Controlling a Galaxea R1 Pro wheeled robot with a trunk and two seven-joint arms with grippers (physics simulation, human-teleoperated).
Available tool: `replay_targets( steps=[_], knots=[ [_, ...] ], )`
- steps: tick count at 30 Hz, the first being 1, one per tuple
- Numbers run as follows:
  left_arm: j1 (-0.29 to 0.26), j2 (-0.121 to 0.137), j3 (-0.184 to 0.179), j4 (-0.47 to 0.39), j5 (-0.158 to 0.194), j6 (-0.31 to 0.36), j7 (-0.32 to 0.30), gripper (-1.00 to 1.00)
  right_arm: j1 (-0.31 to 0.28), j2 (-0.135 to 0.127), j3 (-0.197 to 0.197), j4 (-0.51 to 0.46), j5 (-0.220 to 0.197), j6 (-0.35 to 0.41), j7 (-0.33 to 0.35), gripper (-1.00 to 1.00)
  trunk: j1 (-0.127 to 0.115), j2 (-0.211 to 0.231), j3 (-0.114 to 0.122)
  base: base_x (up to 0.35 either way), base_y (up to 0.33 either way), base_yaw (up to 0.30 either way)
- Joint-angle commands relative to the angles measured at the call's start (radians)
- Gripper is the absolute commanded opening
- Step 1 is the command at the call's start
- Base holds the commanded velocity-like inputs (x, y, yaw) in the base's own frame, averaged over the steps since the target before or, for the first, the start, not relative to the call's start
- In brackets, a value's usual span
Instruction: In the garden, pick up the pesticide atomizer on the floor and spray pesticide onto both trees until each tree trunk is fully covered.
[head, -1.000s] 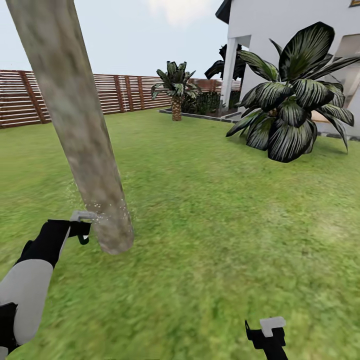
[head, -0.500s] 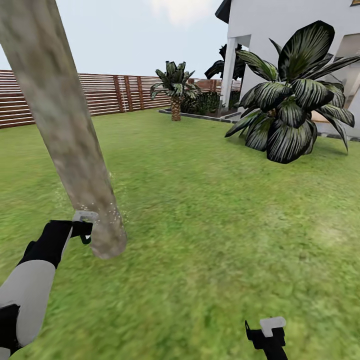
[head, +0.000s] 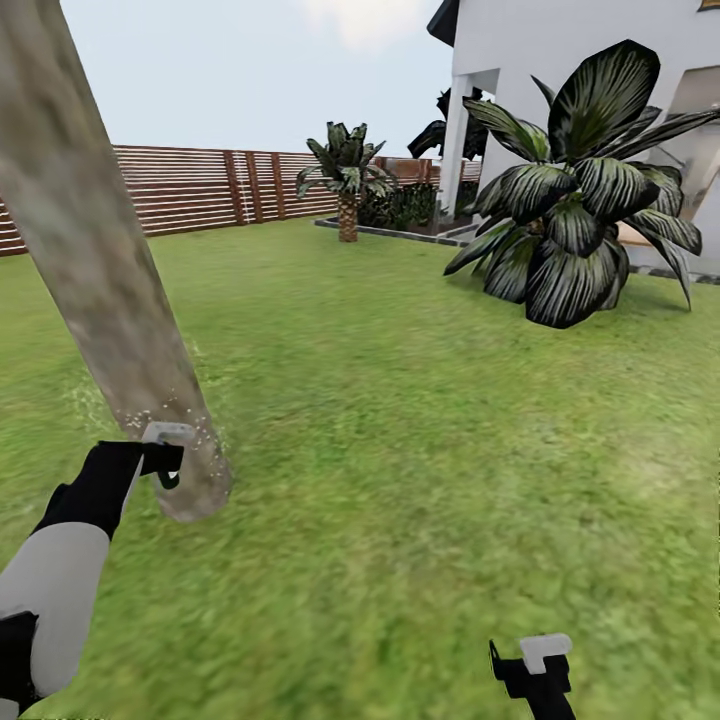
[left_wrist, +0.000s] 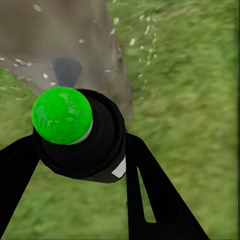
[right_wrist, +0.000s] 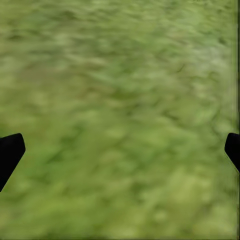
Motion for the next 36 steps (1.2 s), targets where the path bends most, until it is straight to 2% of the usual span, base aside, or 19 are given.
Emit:
replay_targets(
  steps=[1, 9, 13, 18, 19, 22, 23, 28, 32, 36],
  knots=[
    [0.0, 0.001, -0.001, 0.0, 0.0, 0.0, 0.0, -1.0, 0.0, 0.0, 0.0, 0.0, 0.0, 0.0, 0.0, 1.0, 0.0, 0.0, 0.0, 0.0, -0.273, 0.129],
    [0.002, 0.004, -0.003, 0.002, 0.0, 0.0, 0.001, -1.0, 0.0, 0.002, 0.001, 0.0, 0.0, 0.0, 0.001, 1.0, 0.0, 0.0, 0.0, 0.1, -0.266, 0.255],
    [0.003, 0.004, -0.003, 0.003, 0.0, 0.0, 0.003, -1.0, 0.0, 0.0, 0.0, 0.0, 0.0, 0.0, 0.001, 1.0, 0.0, 0.0, 0.0, 0.221, -0.209, 0.056],
    [0.004, 0.006, 0.0, 0.014, 0.0, 0.0, 0.05, -1.0, 0.0, 0.0, 0.0, 0.0, 0.0, 0.0, 0.0, 1.0, 0.0, 0.0, 0.0, 0.234, -0.198, 0.001],
    [0.012, 0.008, 0.011, 0.015, 0.0, 0.0, 0.051, -1.0, 0.0, 0.0, 0.0, 0.0, 0.0, 0.0, 0.001, 1.0, 0.0, 0.0, 0.0, 0.234, -0.197, 0.0],
    [0.052, 0.014, 0.113, 0.016, -0.003, -0.006, 0.051, -1.0, 0.0, 0.0, 0.0, 0.0, 0.0, 0.0, 0.001, 1.0, 0.0, 0.0, 0.0, 0.234, -0.197, 0.0],
    [0.077, 0.014, 0.122, 0.012, -0.005, -0.008, 0.051, -1.0, 0.0, 0.0, 0.0, 0.0, 0.0, 0.0, 0.001, 1.0, 0.0, 0.0, 0.0, 0.216, -0.198, 0.0],
    [0.127, 0.013, 0.131, 0.004, -0.006, -0.007, 0.057, -1.0, 0.0, 0.0, 0.0, 0.0, 0.0, 0.0, 0.001, 1.0, 0.0, 0.0, 0.0, 0.077, -0.238, 0.0],
    [0.131, 0.006, 0.129, 0.014, -0.003, -0.009, 0.156, -1.0, 0.0, 0.001, 0.001, 0.0, 0.0, 0.0, 0.001, 1.0, 0.0, 0.0, 0.0, -0.052, -0.194, 0.159],
    [0.134, 0.016, 0.136, 0.016, -0.001, -0.008, 0.17, -1.0, 0.0, 0.002, 0.001, 0.0, 0.0, 0.0, 0.001, 1.0, 0.0, 0.0, 0.0, -0.004, -0.012, 0.271]
  ],
)
